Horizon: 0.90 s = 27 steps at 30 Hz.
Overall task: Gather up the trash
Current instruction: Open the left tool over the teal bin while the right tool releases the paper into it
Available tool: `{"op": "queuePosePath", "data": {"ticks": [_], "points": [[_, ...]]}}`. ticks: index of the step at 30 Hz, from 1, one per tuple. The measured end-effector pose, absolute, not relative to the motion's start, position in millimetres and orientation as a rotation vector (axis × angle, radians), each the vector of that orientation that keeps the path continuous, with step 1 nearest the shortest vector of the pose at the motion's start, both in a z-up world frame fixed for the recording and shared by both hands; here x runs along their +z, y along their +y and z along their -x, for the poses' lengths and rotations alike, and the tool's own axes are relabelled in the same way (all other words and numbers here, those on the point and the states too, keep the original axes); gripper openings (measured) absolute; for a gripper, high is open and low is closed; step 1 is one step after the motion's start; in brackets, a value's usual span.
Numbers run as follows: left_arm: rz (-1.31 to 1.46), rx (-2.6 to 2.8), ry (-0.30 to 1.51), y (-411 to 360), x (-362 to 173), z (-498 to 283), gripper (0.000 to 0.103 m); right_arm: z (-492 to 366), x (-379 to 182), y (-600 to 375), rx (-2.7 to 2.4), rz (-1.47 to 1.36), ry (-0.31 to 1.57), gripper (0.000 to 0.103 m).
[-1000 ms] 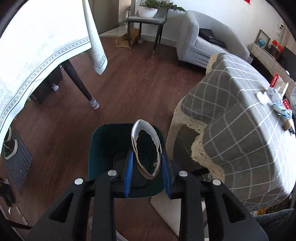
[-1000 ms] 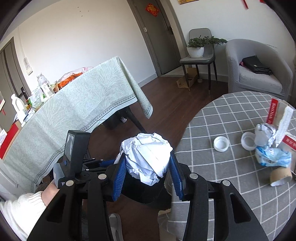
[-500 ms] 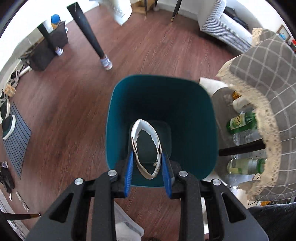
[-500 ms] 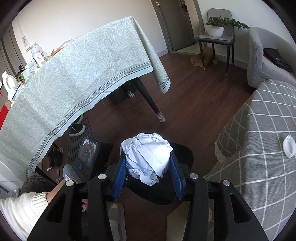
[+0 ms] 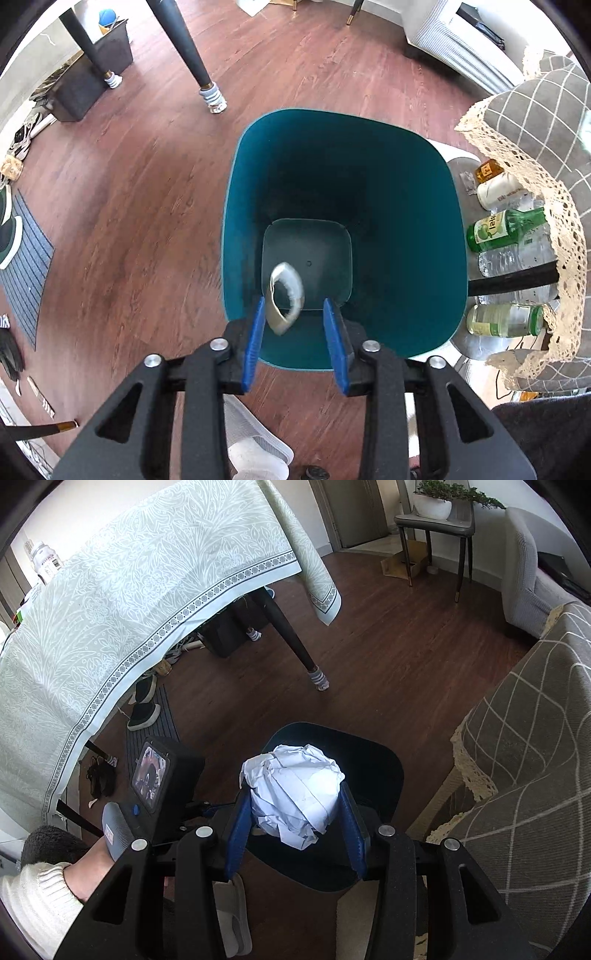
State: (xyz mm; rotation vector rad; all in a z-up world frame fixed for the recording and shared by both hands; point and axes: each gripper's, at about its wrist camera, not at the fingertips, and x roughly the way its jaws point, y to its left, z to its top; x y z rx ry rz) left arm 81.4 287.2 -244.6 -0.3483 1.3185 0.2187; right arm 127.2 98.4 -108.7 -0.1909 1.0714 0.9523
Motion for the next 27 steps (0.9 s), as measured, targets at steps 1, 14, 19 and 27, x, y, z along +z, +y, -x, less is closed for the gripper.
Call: {"op": "queuePosePath", "data": {"ticks": [1,14,19,27], "points": [[0.347,0.224,1.309,287,-243,-80,0.045,-127,-111,99,0.951,0.196,1.075,0.046],[0.350,0.250,1.092,301,-164,-61,0.055,-132,-154,124,0.902,0.246,1.148,0.046],[0.357,0.245,1.023,306,-134,-54,0.049,-133,-174,134,0.875,0.273,1.185,0.046],[0.370,0.214,0.935,305,-91,-45,0.036,-132,-199,147,0.835,0.330,1.218,0.049]]}}
